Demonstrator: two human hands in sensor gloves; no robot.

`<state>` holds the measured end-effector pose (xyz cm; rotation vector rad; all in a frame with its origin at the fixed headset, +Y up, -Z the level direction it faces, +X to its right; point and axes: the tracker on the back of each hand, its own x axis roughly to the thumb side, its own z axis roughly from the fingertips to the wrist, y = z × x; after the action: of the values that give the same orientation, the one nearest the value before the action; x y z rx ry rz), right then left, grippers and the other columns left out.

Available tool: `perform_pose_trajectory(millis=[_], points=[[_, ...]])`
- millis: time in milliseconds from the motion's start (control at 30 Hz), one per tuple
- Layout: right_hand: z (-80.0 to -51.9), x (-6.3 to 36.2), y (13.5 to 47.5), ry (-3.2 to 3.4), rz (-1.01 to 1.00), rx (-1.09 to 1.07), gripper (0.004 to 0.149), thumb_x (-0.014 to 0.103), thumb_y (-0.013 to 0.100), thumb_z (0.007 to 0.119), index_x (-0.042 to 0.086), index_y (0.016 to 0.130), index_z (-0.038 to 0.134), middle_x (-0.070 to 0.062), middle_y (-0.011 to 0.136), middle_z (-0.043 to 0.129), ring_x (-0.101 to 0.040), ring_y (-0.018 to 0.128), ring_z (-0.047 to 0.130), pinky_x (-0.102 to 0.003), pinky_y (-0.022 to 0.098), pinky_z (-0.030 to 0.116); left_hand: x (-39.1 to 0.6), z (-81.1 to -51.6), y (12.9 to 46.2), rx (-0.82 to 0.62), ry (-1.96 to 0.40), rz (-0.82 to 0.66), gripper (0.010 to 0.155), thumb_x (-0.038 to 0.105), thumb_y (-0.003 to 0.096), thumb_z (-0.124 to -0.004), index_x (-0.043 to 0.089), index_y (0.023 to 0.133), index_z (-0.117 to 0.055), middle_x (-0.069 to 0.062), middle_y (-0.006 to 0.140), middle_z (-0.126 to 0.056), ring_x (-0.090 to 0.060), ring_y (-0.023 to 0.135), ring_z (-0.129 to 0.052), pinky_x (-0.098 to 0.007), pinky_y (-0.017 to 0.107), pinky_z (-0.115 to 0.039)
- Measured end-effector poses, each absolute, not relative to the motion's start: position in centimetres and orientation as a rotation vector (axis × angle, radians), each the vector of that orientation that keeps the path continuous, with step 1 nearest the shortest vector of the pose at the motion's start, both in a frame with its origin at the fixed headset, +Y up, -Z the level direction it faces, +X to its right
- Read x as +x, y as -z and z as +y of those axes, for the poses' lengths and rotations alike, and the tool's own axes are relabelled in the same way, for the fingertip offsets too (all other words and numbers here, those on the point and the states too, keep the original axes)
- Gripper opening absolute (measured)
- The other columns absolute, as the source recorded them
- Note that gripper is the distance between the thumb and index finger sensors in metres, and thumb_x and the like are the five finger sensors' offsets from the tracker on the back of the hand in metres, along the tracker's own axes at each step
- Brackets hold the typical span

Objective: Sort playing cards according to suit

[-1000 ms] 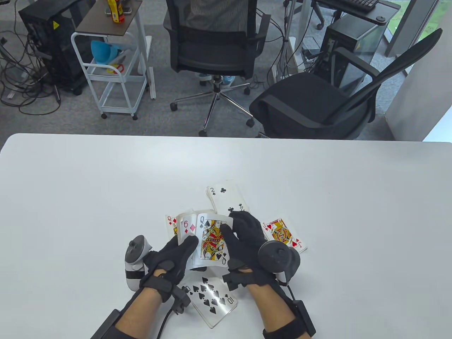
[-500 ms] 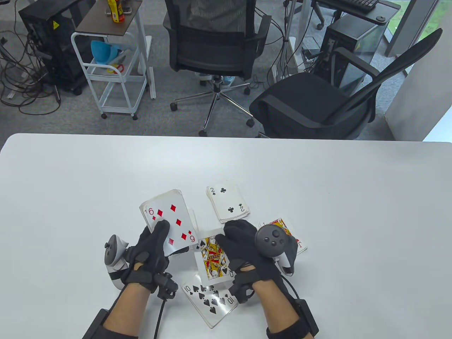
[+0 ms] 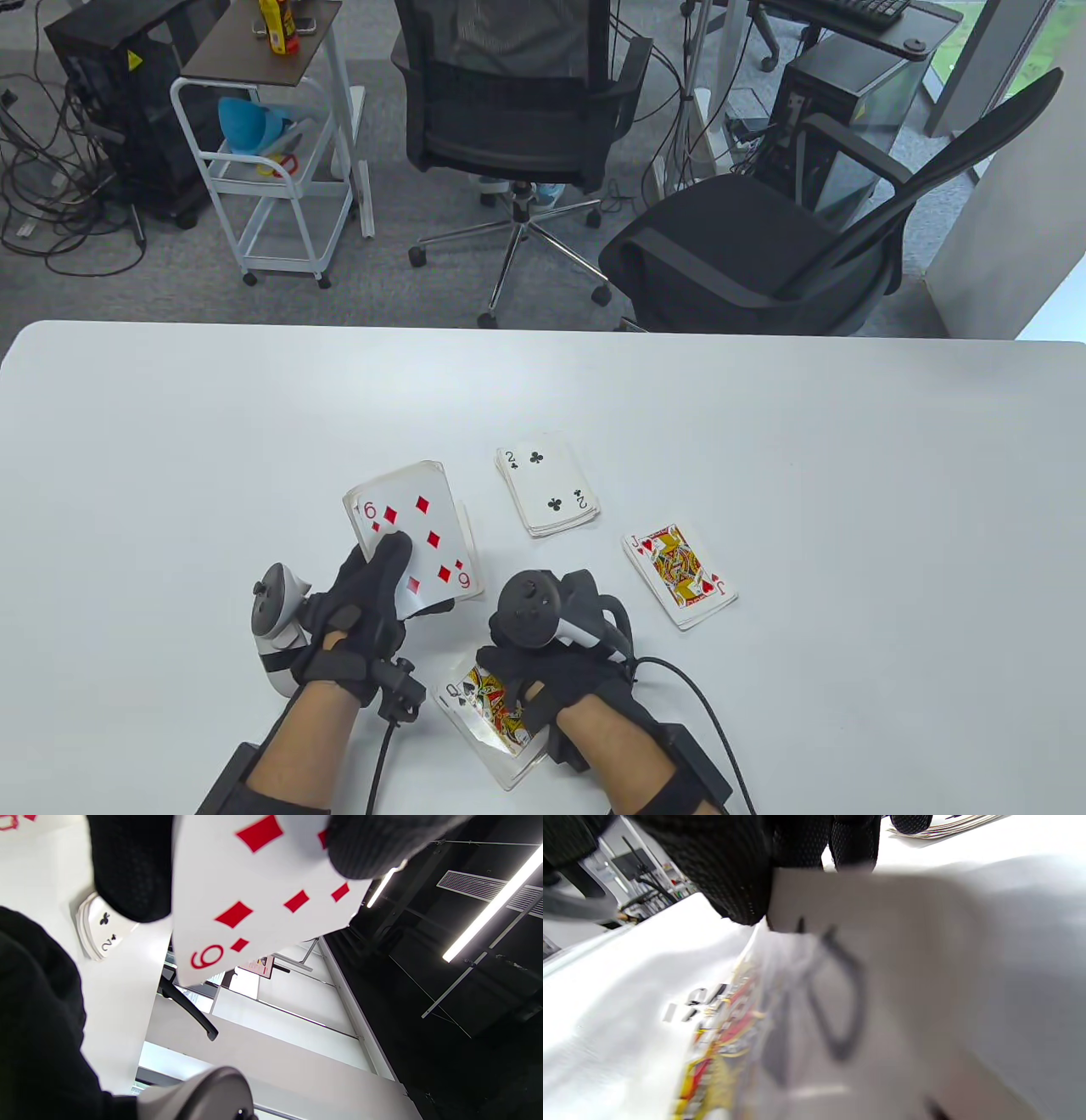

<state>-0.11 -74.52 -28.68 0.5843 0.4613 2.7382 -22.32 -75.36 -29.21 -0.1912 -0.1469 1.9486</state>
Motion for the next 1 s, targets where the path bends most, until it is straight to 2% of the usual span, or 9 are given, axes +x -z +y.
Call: perform_pose_trajectory(millis=[233, 400, 500, 533, 700, 800, 1000], points=[[-74.1, 0.4, 28.7, -2.812, 0.375, 0.535, 0.045, 0.044, 0.054, 0.092, 0.008, 0.079, 0.082, -0.025, 0.109, 0.053, -0.056, 0.103, 0.031, -0.075, 0.067, 0.028, -21.8, -75.6, 29.2, -0.211, -1.913, -0.153, 0.058, 0.056, 0.0584, -0.077, 0.027, 0.106, -0.061, 0.000, 0.101, -0.081, -0.030, 0.085, -0.094, -0.041, 0.050, -0.093], [-73.0, 2.1, 29.1, -2.702, 0.140, 0.431, 0.044, 0.047, 0.058, 0.077, 0.007, 0.077, 0.083, -0.025, 0.106, 0.058, -0.056, 0.102, 0.036, -0.074, 0.067, 0.030, -21.5, -75.7, 29.2, -0.218, -1.897, -0.158, 0.058, 0.056, 0.0583, -0.077, 0.027, 0.106, -0.062, 0.000, 0.101, -0.081, -0.030, 0.085, -0.094, -0.041, 0.050, -0.093], [-72.1, 4.1, 29.1, -2.533, -0.103, 0.297, 0.046, 0.047, 0.059, 0.072, 0.009, 0.085, 0.079, -0.023, 0.106, 0.058, -0.056, 0.101, 0.039, -0.075, 0.066, 0.030, -21.3, -75.7, 29.2, -0.246, -1.868, -0.172, 0.058, 0.056, 0.0588, -0.076, 0.027, 0.107, -0.061, 0.000, 0.102, -0.080, -0.031, 0.086, -0.093, -0.042, 0.051, -0.092], [-71.9, 4.8, 29.1, -2.412, -0.198, 0.249, 0.047, 0.046, 0.059, 0.073, 0.008, 0.085, 0.080, -0.023, 0.105, 0.060, -0.056, 0.100, 0.041, -0.075, 0.066, 0.031, -21.2, -75.8, 29.2, -0.262, -1.859, -0.178, 0.058, 0.055, 0.0589, -0.076, 0.028, 0.107, -0.060, 0.000, 0.102, -0.080, -0.031, 0.086, -0.092, -0.042, 0.051, -0.092], [-71.0, 6.4, 28.9, -2.205, -0.344, 0.223, 0.051, 0.049, 0.057, 0.073, 0.009, 0.089, 0.077, -0.022, 0.105, 0.059, -0.054, 0.100, 0.042, -0.074, 0.066, 0.032, -20.1, -76.2, 29.1, -0.326, -1.833, -0.194, 0.057, 0.055, 0.0589, -0.075, 0.032, 0.108, -0.059, -0.002, 0.103, -0.079, -0.031, 0.087, -0.091, -0.043, 0.048, -0.094], [-70.9, 6.3, 28.7, -2.157, -0.372, 0.234, 0.054, 0.051, 0.057, 0.073, 0.010, 0.091, 0.075, -0.022, 0.105, 0.059, -0.054, 0.100, 0.042, -0.074, 0.066, 0.033, -19.5, -76.2, 29.0, -0.362, -1.797, -0.227, 0.057, 0.054, 0.0586, -0.076, 0.031, 0.108, -0.059, -0.002, 0.103, -0.079, -0.032, 0.088, -0.091, -0.043, 0.050, -0.093], [-71.2, 4.9, 28.4, -2.215, -0.286, 0.308, 0.061, 0.055, 0.056, 0.077, 0.009, 0.095, 0.069, -0.023, 0.107, 0.055, -0.055, 0.101, 0.039, -0.075, 0.066, 0.032, -18.9, -76.1, 28.8, -0.384, -1.741, -0.255, 0.057, 0.052, 0.0585, -0.078, 0.030, 0.108, -0.060, -0.002, 0.102, -0.080, -0.032, 0.087, -0.092, -0.043, 0.051, -0.093]])
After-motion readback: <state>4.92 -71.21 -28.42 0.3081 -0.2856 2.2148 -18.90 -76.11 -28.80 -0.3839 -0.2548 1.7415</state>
